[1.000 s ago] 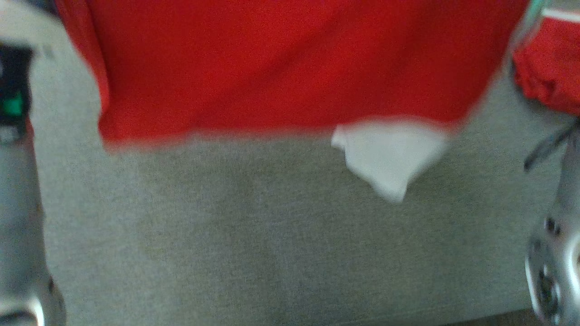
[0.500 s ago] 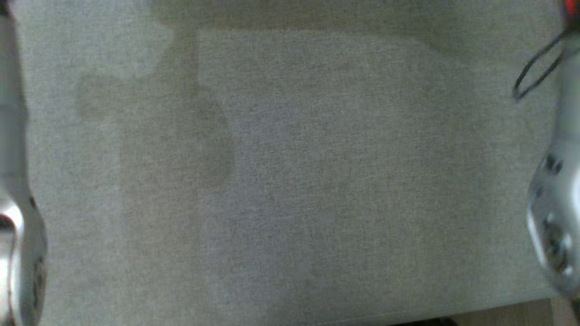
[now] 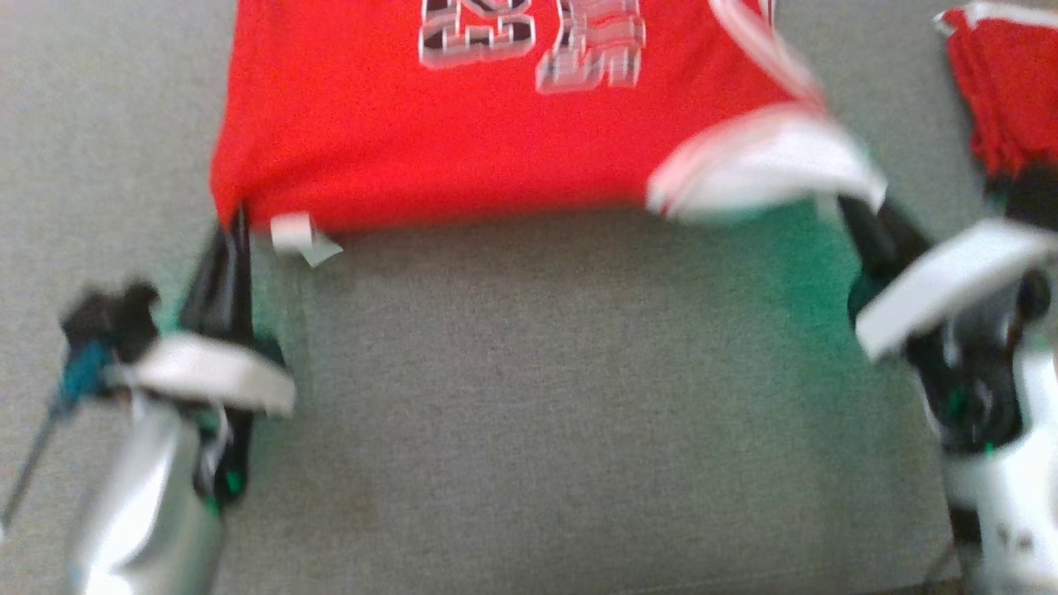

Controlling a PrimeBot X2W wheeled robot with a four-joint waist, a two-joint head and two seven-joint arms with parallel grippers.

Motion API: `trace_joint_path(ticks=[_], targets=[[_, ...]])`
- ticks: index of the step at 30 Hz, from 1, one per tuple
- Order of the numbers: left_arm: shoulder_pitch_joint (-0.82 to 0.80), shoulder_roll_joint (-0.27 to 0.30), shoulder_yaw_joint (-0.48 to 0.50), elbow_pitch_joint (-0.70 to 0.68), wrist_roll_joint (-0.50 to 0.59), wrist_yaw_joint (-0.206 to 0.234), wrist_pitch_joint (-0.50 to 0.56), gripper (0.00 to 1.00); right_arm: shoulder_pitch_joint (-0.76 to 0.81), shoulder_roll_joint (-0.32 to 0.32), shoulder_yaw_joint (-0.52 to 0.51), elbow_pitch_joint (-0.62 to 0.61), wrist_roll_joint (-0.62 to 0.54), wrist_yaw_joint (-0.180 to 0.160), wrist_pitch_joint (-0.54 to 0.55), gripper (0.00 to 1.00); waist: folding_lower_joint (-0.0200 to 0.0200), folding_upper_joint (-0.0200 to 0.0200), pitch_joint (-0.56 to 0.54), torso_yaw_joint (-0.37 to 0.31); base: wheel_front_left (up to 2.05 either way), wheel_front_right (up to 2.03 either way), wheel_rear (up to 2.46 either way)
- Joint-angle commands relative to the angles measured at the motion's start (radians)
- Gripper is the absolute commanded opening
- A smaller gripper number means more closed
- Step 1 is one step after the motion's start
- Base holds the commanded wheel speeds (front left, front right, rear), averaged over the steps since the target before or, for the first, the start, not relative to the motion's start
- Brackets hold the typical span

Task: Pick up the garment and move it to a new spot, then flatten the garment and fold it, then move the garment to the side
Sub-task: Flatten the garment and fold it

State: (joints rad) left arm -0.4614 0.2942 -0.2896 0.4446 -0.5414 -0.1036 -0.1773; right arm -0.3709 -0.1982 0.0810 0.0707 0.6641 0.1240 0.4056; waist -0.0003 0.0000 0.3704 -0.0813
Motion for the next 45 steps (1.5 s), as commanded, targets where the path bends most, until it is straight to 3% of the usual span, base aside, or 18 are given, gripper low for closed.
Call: trace_joint_path(ticks=[1, 9, 15, 19, 25, 30, 36, 45], targets=[[0.053, 0.035, 0.045, -0.072, -0.018, 0.028, -0.002, 0.0, 0.063, -0.016, -0.001, -0.087, 0.009, 0.007, 0.023, 0.0, 0.0003, 0.0, -0.063, 0.008, 0.0, 0.0, 0.0], [0.503, -0.004, 0.014, -0.39, -0.041, 0.176, 0.052, 0.0, 0.456, -0.053, -0.012, -0.272, -0.06, 0.007, 0.164, 0.0, 0.0003, 0.0, -0.131, 0.009, 0.0, 0.0, 0.0], [0.638, -0.027, 0.003, -0.539, -0.075, 0.229, 0.095, 0.0, 0.577, -0.026, -0.049, -0.338, -0.082, 0.007, 0.252, 0.0, 0.0003, 0.0, -0.104, 0.022, 0.0, 0.0, 0.0], [0.635, -0.011, -0.003, -0.574, -0.08, 0.231, 0.137, 0.0, 0.562, -0.022, -0.047, -0.349, -0.079, 0.007, 0.31, 0.0, 0.0003, 0.0, -0.088, 0.022, 0.0, 0.0, 0.0], [0.593, 0.043, -0.004, -0.635, -0.108, 0.232, 0.273, 0.0, 0.481, -0.088, -0.025, -0.365, -0.056, 0.007, 0.468, 0.0, 0.0003, 0.0, -0.06, 0.021, 0.0, 0.0, 0.0], [0.545, 0.118, 0.008, -0.71, -0.158, 0.227, 0.433, 0.0, 0.384, -0.159, -0.013, -0.396, -0.007, 0.007, 0.614, 0.0, 0.0003, 0.0, -0.046, 0.022, 0.0, 0.0, 0.0], [0.459, 0.223, 0.026, -0.804, -0.263, 0.239, 0.704, 0.0, 0.276, -0.259, 0.042, -0.433, 0.056, 0.007, 0.768, 0.0, 0.0003, 0.0, -0.03, 0.027, 0.0, 0.0, 0.0], [0.31, 0.34, 0.058, -0.848, -0.368, 0.267, 0.979, 0.0, 0.092, -0.325, 0.129, -0.395, 0.136, 0.007, 0.877, 0.0, 0.0003, 0.0, 0.014, 0.004, 0.0, 0.0, 0.0]])
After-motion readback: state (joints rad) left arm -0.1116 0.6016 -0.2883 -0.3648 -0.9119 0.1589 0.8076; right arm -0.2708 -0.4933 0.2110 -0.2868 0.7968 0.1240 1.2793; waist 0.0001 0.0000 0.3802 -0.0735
